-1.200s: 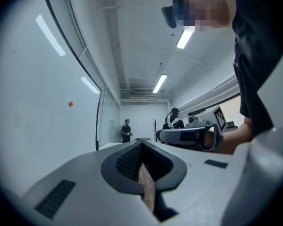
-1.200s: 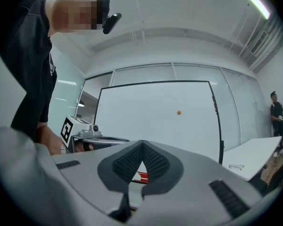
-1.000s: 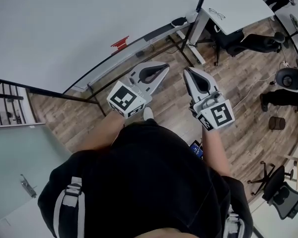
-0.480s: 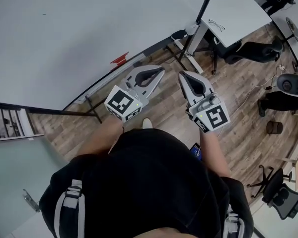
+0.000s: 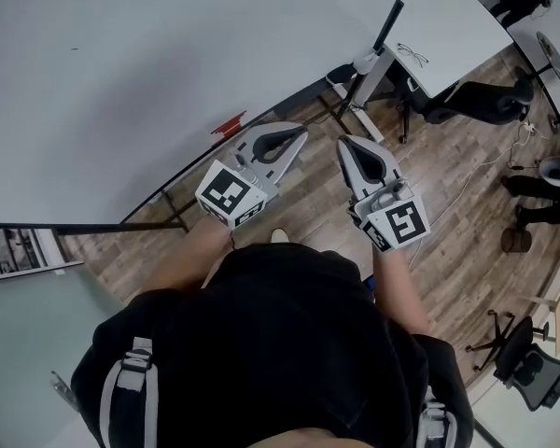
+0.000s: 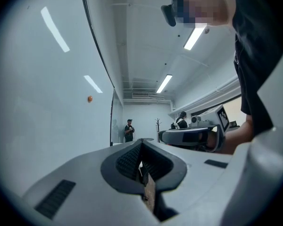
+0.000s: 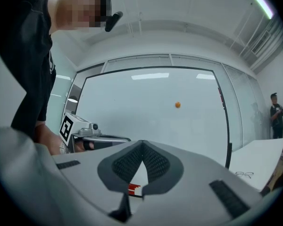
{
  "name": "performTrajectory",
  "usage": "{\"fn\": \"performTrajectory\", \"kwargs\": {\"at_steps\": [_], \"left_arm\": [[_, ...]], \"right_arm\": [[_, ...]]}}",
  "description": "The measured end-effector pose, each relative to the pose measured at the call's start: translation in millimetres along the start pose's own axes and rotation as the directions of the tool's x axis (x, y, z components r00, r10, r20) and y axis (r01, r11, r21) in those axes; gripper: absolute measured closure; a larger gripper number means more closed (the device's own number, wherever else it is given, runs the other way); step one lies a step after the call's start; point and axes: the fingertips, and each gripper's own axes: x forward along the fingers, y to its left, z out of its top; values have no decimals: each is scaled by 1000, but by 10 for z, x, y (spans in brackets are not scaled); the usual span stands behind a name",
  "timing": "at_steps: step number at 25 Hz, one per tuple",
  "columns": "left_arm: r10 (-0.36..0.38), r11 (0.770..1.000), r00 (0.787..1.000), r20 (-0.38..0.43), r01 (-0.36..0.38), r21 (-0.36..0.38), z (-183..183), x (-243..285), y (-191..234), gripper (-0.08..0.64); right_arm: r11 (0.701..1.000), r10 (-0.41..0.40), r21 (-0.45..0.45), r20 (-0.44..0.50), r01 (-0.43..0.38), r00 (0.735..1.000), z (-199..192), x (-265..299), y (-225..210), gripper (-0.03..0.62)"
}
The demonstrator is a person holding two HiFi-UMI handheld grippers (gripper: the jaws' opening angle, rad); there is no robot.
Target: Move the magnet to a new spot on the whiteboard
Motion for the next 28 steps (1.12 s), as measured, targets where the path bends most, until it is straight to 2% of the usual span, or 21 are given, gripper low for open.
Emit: {"fn": "performTrajectory", "kwargs": {"at_steps": [6, 13, 21, 28], "left_arm": [[13, 1000, 1000, -9, -13, -14, -100, 22, 205, 555], [45, 999, 999, -23, -46, -10, -169, 228, 320, 555], [168, 986, 985, -27, -168, 20, -103, 594, 512, 555], [323, 946, 946, -7, -323, 36, 32, 973, 797, 555]], "right_arm": [[1000, -3, 17, -13, 3, 1000, -105, 159, -69, 597], [999, 16, 46, 4, -16, 1000, -186, 247, -343, 597], [989, 138, 44, 32, -139, 990, -180, 404, -795, 597], [964, 266, 7, 57, -266, 962, -77, 665, -1301, 597]]}}
